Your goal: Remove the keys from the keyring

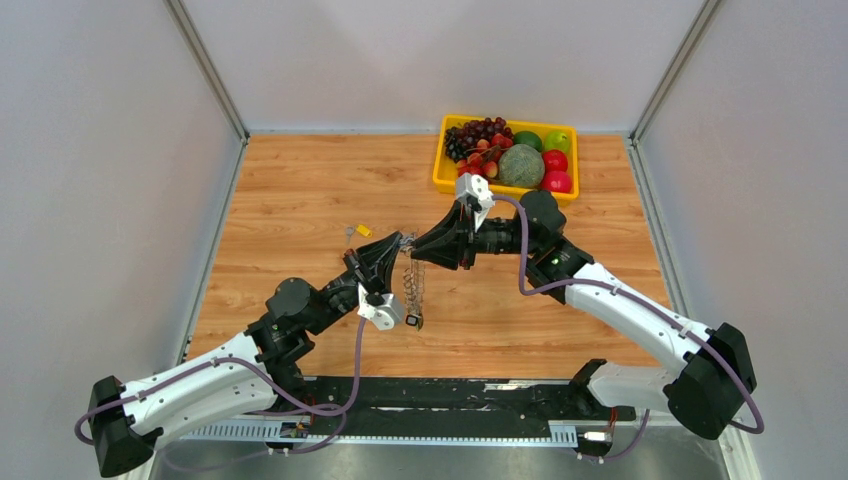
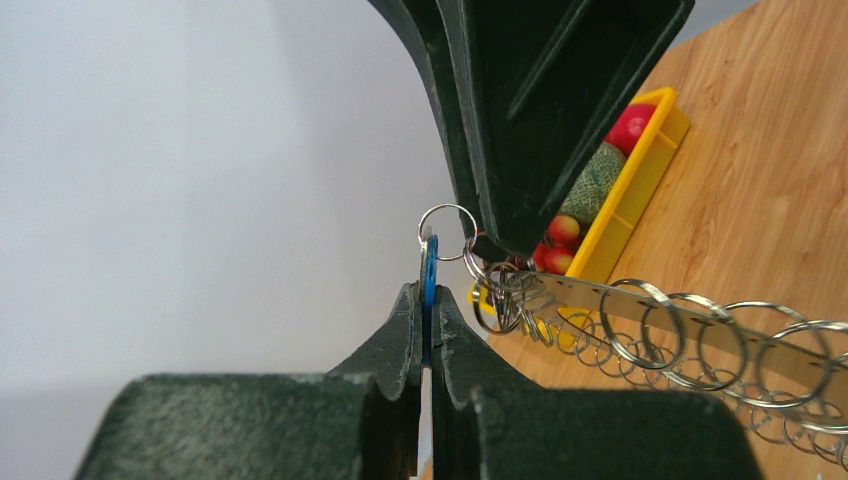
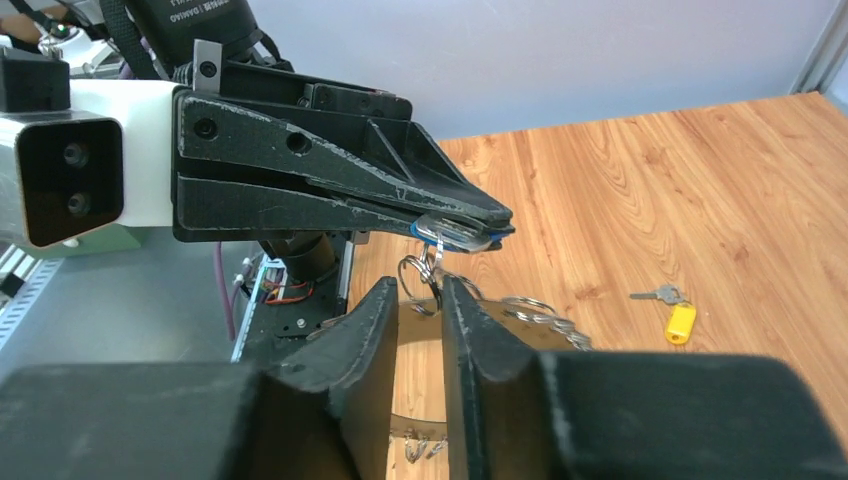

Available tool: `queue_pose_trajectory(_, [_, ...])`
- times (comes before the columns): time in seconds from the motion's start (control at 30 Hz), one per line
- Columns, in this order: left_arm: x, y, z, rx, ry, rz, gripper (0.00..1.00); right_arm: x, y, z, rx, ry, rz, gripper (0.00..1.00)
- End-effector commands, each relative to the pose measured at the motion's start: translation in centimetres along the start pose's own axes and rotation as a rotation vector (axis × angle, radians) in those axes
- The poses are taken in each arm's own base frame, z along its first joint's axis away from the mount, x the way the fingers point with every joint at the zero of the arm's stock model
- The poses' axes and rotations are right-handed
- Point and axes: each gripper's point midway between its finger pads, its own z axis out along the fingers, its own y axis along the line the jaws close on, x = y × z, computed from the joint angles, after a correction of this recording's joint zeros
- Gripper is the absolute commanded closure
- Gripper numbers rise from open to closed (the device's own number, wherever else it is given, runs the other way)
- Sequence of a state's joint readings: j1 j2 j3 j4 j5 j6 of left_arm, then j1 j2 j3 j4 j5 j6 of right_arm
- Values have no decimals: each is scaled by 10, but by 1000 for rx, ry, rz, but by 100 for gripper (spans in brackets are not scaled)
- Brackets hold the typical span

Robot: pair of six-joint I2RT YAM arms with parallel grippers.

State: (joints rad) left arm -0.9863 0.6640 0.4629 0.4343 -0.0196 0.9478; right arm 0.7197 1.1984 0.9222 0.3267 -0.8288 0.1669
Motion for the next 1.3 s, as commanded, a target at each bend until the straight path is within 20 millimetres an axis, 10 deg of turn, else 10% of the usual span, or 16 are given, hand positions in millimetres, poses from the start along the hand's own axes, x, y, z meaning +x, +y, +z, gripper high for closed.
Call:
queue_pose_trajectory(0.0, [-21, 28, 1, -88, -72, -17, 100, -4, 8, 7, -37, 11, -25, 66])
queue_pose_trajectory(0.57, [-20, 29, -1, -89, -65, -18, 100, -13, -5, -16, 136, -31, -147, 52])
queue_pose_trajectory(1.27, [-30, 26, -2, -59, -116, -29, 100, -16, -19, -18, 224, -43, -139, 73])
